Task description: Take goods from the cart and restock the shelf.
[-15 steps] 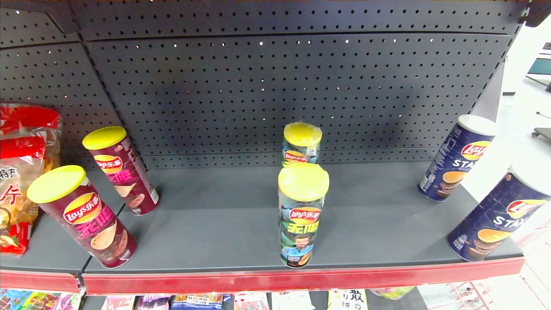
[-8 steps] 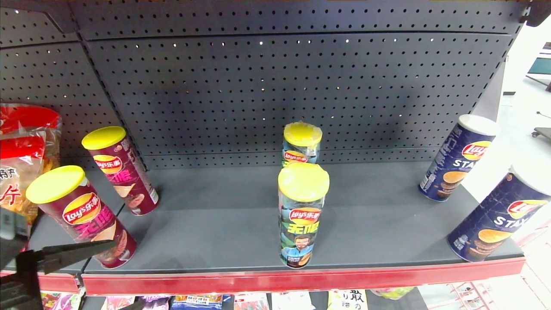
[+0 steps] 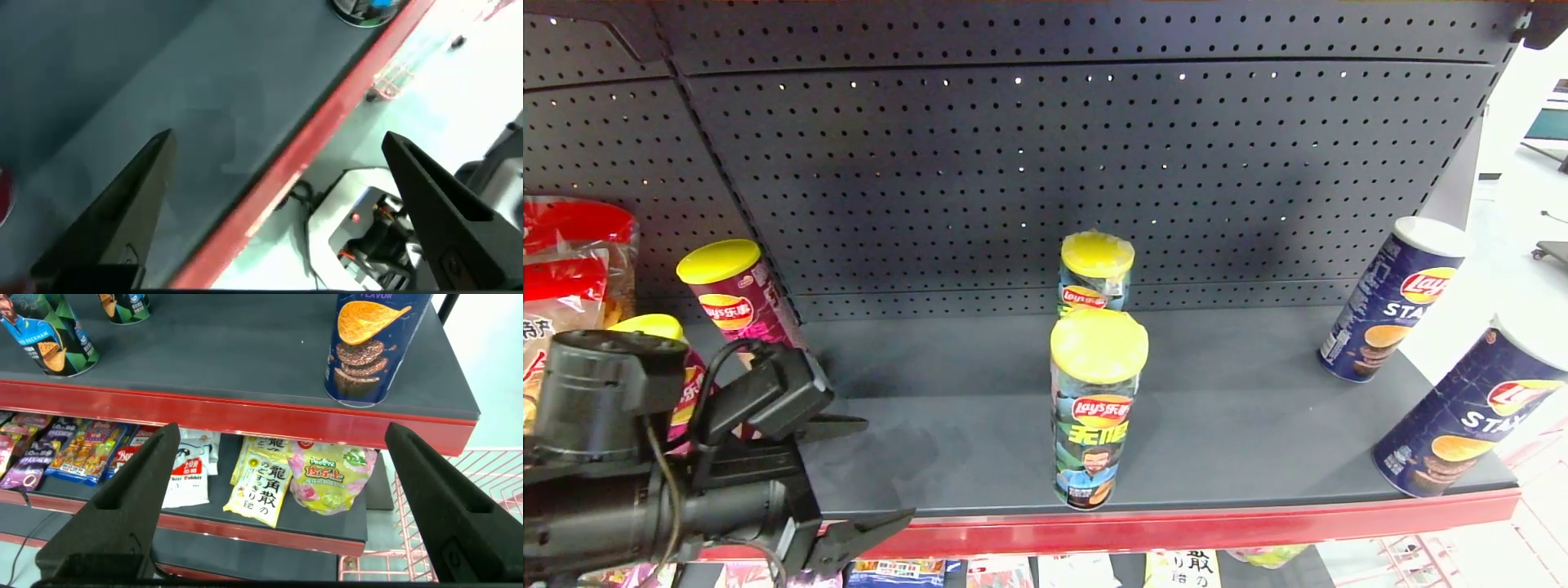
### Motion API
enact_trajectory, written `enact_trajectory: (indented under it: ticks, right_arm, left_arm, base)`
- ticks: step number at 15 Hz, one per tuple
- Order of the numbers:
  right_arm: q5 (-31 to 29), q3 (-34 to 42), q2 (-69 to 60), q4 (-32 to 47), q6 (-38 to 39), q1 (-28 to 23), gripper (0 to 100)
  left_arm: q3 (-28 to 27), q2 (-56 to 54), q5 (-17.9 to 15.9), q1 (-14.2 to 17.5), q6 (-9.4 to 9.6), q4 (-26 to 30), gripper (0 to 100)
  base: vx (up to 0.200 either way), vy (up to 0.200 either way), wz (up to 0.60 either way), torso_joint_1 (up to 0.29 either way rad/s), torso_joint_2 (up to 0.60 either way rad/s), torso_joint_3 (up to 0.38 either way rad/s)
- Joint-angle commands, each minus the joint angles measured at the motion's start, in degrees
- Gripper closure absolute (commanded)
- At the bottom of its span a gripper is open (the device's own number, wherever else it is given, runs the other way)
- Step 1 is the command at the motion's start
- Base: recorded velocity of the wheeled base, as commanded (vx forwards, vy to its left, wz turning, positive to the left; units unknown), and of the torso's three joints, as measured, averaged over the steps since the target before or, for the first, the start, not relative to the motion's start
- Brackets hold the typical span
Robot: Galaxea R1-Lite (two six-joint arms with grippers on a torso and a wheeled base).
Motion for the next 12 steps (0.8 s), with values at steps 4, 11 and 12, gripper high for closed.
enact_trajectory:
  ticks: [4, 11, 12]
  right_arm:
    - [0.06, 0.01, 0.09, -0.05, 0.0, 0.02, 0]
    - [-0.03, 0.01, 0.09, 0.04, 0.0, 0.02, 0]
    - [0.06, 0.01, 0.09, 0.04, 0.0, 0.02, 0]
  left_arm:
    - [-8.95, 13.16, 1.17, -4.51, 0.08, -0.78, 0]
    - [-13.34, 18.43, 2.4, -8.47, 0.08, -0.78, 0]
    - [-13.52, 18.96, 2.49, -8.82, 0.17, -0.87, 0]
  base:
    - [0.0, 0.0, 0.0, 0.0, 0.0, 0.0]
    - [0.0, 0.0, 0.0, 0.0, 0.0, 0.0]
    - [0.0, 0.0, 0.0, 0.0, 0.0, 0.0]
